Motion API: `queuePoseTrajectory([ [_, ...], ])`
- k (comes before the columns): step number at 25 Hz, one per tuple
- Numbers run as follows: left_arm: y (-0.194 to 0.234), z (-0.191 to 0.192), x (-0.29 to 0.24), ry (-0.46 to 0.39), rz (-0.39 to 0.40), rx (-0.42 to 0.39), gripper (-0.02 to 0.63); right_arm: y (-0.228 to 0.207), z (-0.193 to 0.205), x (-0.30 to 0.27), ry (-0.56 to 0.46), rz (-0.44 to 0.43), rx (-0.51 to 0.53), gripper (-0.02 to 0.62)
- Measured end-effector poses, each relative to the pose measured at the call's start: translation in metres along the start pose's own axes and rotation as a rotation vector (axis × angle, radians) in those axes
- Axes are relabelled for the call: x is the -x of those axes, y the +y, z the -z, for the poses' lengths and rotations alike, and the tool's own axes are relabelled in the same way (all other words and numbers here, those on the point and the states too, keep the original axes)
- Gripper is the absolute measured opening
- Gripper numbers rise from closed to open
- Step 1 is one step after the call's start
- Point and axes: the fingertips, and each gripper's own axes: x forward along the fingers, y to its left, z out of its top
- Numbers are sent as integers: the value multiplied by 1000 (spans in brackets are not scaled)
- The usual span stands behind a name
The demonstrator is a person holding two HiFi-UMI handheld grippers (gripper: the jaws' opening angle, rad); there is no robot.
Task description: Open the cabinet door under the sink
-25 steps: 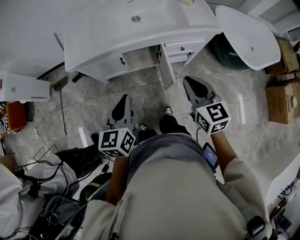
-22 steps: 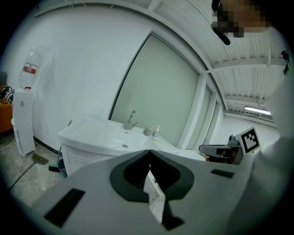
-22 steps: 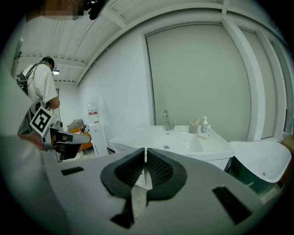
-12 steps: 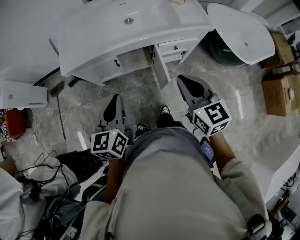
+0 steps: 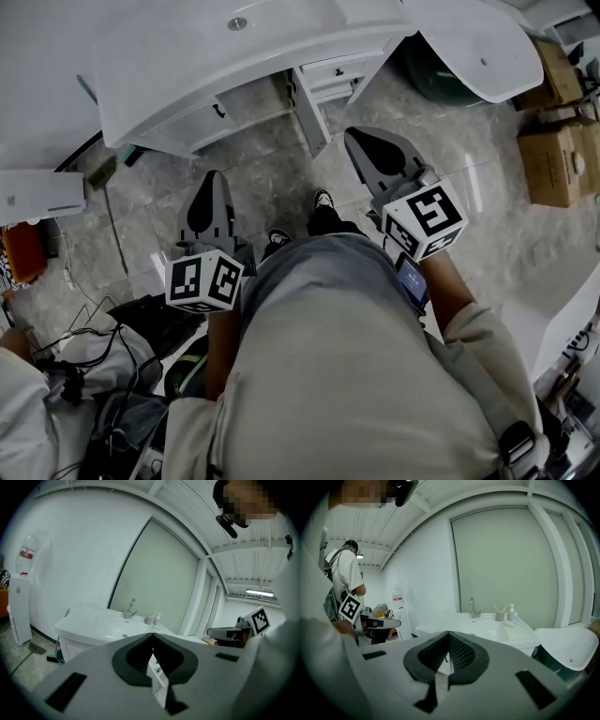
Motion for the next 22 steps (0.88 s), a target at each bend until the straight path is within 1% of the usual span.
queuePoseTrajectory([
  [9, 2, -5, 0, 2, -6, -7, 2, 5, -8, -1, -1, 1, -3, 11],
  [16, 7, 0, 1, 10, -18, -5, 2, 13, -8, -2, -7, 26, 11, 11],
  [22, 2, 5, 4, 16, -11, 4, 2, 21, -5, 0, 5, 27, 15, 11],
])
